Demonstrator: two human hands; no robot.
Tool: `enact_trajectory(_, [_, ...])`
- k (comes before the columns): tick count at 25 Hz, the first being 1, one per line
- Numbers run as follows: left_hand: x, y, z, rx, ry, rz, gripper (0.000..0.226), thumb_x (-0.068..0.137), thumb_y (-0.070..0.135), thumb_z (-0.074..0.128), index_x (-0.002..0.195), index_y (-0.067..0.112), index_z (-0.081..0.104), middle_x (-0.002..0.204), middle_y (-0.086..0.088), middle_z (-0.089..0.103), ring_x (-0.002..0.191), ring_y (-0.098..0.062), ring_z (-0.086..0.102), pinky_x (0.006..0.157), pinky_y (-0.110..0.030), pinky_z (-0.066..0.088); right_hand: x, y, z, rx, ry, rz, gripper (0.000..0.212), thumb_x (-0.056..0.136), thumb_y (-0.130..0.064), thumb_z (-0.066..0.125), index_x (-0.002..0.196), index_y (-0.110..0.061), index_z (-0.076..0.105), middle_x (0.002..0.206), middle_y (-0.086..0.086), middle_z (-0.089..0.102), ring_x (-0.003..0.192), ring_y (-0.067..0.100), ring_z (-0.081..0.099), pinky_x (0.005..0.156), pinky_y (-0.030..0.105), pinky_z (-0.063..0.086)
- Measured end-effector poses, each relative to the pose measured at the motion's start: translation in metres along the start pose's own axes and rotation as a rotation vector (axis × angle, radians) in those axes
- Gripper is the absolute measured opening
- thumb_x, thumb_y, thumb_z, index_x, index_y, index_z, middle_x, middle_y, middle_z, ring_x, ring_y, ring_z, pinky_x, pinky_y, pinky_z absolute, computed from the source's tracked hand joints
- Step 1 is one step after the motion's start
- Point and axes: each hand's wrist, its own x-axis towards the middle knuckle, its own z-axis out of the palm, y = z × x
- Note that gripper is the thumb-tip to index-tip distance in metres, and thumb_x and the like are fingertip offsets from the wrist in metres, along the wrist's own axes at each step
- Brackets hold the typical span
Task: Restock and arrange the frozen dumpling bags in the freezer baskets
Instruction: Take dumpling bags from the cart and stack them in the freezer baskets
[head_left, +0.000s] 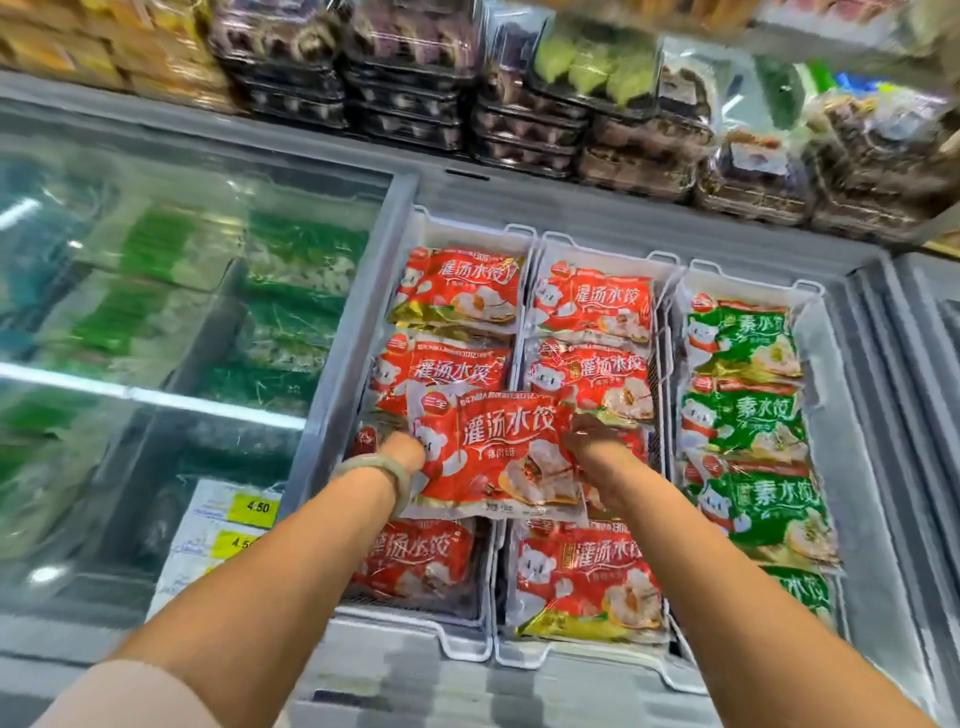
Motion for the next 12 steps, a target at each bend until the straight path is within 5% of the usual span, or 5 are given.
enact_trajectory(3, [0.024,0.011,-0.008,-0.139,-0.006,-0.096,0.040,0.104,0.014,0.031,0.139,-0.002,0.042,0.146,-0.011,0.044,0.134,-0.025,0.044,0.050,-0.004,0.039,0.021,-0.014,0.013,-0.009,-0.072,-0.076,0.013,0.093,-0.009,0.044,0.094,-0.016,0.056,0.083,0.004,0.062,0.069,0.016,0.053,0.052,0.023,0.039])
enact_trajectory(4, [0.030,0.011,-0.011,-0.129,0.015,-0.064,0.040,0.104,0.015,0.030,0.140,-0.001,0.041,0.148,-0.011,0.042,0.136,-0.025,0.041,0.069,-0.002,0.044,0.029,-0.020,0.018,0.007,-0.125,-0.079,0.014,0.092,-0.009,0.047,0.094,-0.014,0.060,0.085,0.002,0.068,0.076,0.017,0.060,0.060,0.025,0.045])
enact_trajectory(6, [0.051,0.015,-0.008,0.296,0.052,0.072,0.040,0.103,0.011,0.031,0.141,0.000,0.038,0.149,-0.012,0.040,0.137,-0.026,0.039,0.105,-0.023,0.037,0.046,-0.033,0.030,-0.012,-0.186,-0.078,0.017,0.090,-0.007,0.051,0.100,-0.011,0.064,0.095,0.002,0.074,0.089,0.021,0.063,0.074,0.028,0.048])
enact_trajectory(9, [0.082,0.032,-0.022,-0.182,0.260,-0.056,0.039,0.102,0.005,0.028,0.138,0.001,0.042,0.144,-0.015,0.045,0.137,-0.028,0.038,0.113,-0.032,0.030,0.070,-0.053,0.046,-0.038,-0.226,0.002,0.046,0.091,-0.007,0.052,0.135,-0.014,0.042,0.135,0.008,0.053,0.119,0.028,0.050,0.091,0.036,0.041])
enact_trajectory(12, [0.097,0.031,-0.024,-0.400,0.361,0.083,0.058,0.098,0.005,0.037,0.151,0.021,0.020,0.148,-0.011,0.040,0.133,-0.029,0.043,0.096,-0.028,0.042,0.088,-0.058,0.058,0.001,-0.313,0.005,0.066,0.094,-0.010,0.051,0.150,-0.025,0.017,0.152,-0.001,0.032,0.135,0.024,0.035,0.095,0.035,0.034])
